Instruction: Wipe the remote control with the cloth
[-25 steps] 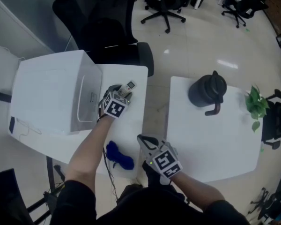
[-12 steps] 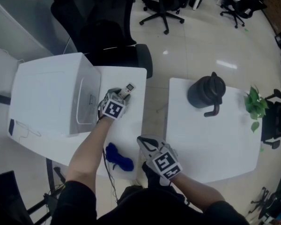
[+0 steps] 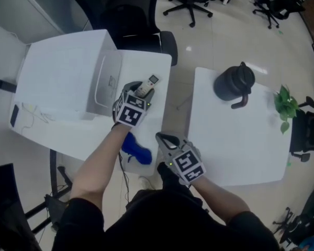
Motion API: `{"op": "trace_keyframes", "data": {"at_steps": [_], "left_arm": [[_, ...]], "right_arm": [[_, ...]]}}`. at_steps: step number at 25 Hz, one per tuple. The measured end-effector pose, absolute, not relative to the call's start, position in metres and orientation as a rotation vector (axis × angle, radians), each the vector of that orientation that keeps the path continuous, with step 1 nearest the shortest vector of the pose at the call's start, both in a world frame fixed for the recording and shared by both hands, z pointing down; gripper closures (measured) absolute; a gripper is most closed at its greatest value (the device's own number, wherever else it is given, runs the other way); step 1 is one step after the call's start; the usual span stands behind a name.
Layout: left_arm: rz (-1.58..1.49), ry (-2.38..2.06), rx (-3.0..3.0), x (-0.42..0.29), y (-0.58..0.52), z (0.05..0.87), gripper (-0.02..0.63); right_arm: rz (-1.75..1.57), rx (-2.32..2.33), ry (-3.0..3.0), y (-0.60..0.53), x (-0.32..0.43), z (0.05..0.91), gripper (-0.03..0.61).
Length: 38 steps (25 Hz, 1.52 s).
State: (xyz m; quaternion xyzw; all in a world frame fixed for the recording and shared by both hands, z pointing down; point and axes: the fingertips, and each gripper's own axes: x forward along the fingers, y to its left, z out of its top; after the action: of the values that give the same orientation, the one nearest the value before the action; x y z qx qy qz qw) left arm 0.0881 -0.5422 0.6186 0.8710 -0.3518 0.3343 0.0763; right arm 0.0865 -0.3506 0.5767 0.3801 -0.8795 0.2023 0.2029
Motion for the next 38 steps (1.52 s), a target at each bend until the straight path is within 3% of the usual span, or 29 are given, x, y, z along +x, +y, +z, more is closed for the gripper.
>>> {"op": "trace_keyframes", "data": {"at_steps": [10,12,16,22,26,27,28,31,38], "left_arm": [[0.808,-1.150,2.673,0.022,-0.386,0.508,0.408],[0.806,-1.190,2.667,-0.001,-0.360,0.500,0.408],[0.820,-1.277,2.641,-0.045,-0.313,0.494,0.408],[0.851,-1.363,2.600,-0.088,-0.255,0.501,0.408],[0.900,-1.411,2.610,-0.105,-0.229,0.500,0.408],[0.907,-1.427,2.613,-0.109,-0.224,0.497,0.408],[0.913,-1.444,2.617,-0.113,-0.220,0.495,0.408],[0.951,-1.496,2.636,-0.129,-0.206,0.488,0.408],[1.147,-1.594,2.715,-0.162,-0.170,0.479,0.408]], "right_arm": [[0.545,0.944,-2.392,-0.279,0.041,0.601,0.540],[0.510,0.934,-2.383,-0.271,0.027,0.602,0.516],[0.429,0.923,-2.319,-0.269,0.002,0.623,0.384],[0.376,0.847,-2.138,-0.286,-0.025,0.693,0.319],[0.365,0.801,-2.066,-0.293,-0.032,0.718,0.319],[0.356,0.812,-2.064,-0.294,-0.032,0.716,0.344],[0.347,0.830,-2.063,-0.295,-0.032,0.712,0.409],[0.355,0.880,-2.111,-0.287,-0.034,0.690,0.440],[0.230,1.053,-2.470,-0.220,-0.053,0.512,0.445]]}}
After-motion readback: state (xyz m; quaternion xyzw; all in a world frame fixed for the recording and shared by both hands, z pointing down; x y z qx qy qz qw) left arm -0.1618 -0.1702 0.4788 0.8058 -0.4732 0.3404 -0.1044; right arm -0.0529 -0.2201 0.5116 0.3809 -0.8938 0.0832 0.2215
